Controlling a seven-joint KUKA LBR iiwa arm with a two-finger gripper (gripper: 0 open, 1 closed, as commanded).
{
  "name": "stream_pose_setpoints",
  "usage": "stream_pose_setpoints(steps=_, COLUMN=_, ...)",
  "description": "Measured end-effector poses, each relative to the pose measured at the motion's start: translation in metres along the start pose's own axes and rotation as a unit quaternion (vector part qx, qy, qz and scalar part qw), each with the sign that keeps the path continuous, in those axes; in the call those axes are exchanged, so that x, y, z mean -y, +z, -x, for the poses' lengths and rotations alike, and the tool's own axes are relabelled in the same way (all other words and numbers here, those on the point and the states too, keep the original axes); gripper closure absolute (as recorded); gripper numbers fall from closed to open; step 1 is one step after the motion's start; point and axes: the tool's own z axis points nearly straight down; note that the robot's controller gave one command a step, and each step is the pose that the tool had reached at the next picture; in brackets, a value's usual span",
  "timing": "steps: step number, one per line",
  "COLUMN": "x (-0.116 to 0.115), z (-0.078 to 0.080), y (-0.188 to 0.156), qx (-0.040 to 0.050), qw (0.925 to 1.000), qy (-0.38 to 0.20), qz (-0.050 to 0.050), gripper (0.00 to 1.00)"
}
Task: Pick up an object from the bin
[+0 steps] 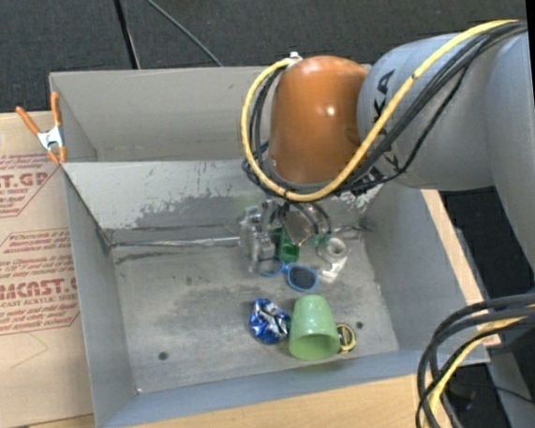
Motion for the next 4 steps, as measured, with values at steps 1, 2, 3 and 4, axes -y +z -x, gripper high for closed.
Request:
stream_pose_setpoints(steps=1, x=0.014, z=-0.094, y=0.025, qx=-0.0079, qw=0.9955, qy=-0.094, qz=0.001, gripper=1.00)
stream_pose_setpoints(steps=2, x=0.013, z=-0.091, y=0.024, qx=-0.0051, qw=0.9956, qy=-0.094, qz=0.001, gripper=0.00)
stream_pose_setpoints(steps=3, x=0.015, z=-0.092, y=0.106, qx=-0.0036, qw=0.9884, qy=-0.152, qz=0.002, gripper=0.00)
stream_pose_setpoints(steps=4, x=0.028, z=-0.081, y=0.105, qx=-0.0044, qw=0.9824, qy=-0.187, qz=0.001, gripper=0.00)
